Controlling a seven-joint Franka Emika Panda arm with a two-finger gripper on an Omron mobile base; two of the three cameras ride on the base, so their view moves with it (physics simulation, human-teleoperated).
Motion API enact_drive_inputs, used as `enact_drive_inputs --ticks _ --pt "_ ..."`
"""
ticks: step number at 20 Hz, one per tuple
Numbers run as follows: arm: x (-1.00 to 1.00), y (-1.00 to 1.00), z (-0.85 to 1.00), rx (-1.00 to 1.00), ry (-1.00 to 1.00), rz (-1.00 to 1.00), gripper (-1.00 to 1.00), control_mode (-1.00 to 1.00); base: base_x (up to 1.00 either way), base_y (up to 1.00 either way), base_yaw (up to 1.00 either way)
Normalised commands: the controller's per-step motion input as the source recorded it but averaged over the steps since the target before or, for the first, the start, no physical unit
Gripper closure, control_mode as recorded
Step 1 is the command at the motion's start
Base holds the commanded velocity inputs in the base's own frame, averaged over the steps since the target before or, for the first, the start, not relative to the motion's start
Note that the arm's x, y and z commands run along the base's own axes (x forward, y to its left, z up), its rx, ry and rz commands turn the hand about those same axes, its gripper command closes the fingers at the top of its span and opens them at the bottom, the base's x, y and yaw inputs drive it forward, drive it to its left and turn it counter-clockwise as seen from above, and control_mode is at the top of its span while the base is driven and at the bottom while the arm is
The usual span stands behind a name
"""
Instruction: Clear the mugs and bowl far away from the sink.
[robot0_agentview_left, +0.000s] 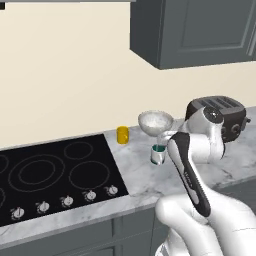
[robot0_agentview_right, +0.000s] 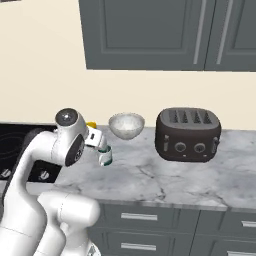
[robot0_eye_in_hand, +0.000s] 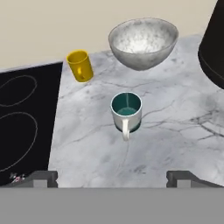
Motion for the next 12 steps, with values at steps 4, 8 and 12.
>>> enact_drive_inputs --ticks 4,8,12 --pt "-0.82 -0.03 0.74 0.0 -0.12 0.0 -1.0 -1.0 0.0 0.0 0.0" --pt "-0.87 0.0 0.89 0.04 -0.02 -0.03 -1.0 -1.0 0.0 0.0 0.0" --pt "-1.0 -0.06 0.95 0.08 -0.02 -0.03 -1.0 -1.0 0.0 0.0 0.0"
